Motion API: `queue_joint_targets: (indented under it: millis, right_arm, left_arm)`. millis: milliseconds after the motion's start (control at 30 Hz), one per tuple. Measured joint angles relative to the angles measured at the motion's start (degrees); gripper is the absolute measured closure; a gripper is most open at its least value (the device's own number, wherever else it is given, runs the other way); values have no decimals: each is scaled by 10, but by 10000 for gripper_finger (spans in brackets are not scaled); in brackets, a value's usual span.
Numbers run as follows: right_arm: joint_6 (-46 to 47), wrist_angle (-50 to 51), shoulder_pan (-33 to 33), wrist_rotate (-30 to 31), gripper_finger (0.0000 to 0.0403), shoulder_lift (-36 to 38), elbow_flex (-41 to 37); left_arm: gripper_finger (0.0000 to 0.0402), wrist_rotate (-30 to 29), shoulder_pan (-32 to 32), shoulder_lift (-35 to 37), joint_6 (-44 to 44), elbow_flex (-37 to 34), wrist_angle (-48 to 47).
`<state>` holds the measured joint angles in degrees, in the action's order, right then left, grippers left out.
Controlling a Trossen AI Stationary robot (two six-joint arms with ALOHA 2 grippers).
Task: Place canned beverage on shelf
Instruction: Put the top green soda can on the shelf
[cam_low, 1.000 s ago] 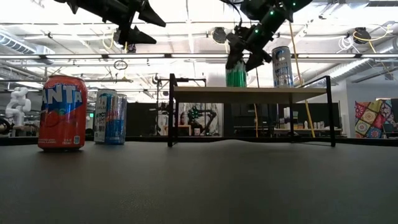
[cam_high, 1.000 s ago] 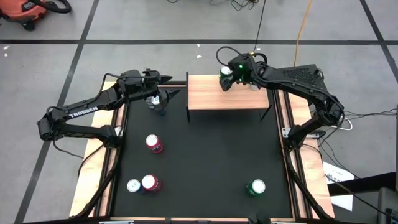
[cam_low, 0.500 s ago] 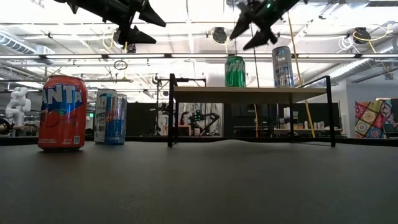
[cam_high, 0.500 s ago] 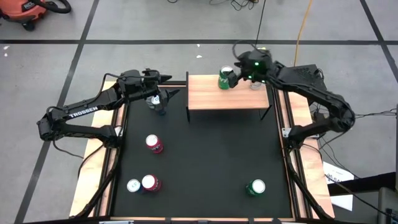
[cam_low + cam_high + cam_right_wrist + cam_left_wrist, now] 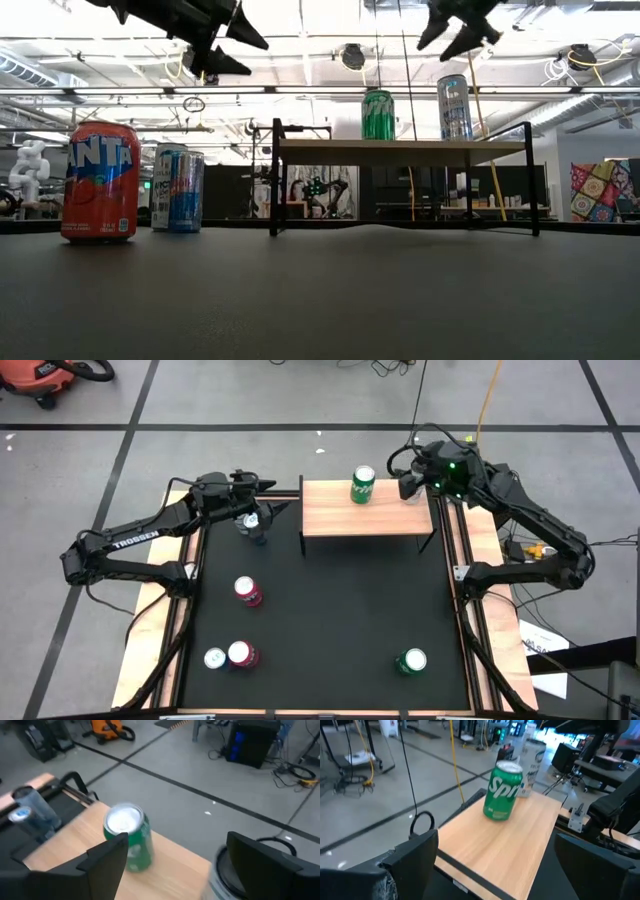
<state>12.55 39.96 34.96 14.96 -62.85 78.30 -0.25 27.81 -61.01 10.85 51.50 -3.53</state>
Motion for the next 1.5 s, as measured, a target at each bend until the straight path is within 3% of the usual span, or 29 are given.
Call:
queue_joint_targets:
  millis: [300,433,567,833,1233,1500]
  right_arm:
    - [-60,30,12,43,41,25,0]
    - [-65,27,26,-42,36,23,0]
    - [-84,-44,25,-135,53,2,0]
    - [-82,-144,21,-172,151,-79,0]
    - [-88,-153,12,-179,388,-136,0]
    - [-94,-149,13,-163,401,-169,0]
  left_arm:
    - [6,0,-15,-37,9,-1,28]
    - [6,0,-17,-43,9,-1,36]
    - [6,-9,-17,-43,9,-1,46]
    - [6,-14,-17,-43,9,0,52]
    - [6,-18,-17,-43,21,0,35]
    - [6,-22,-16,-43,19,0,34]
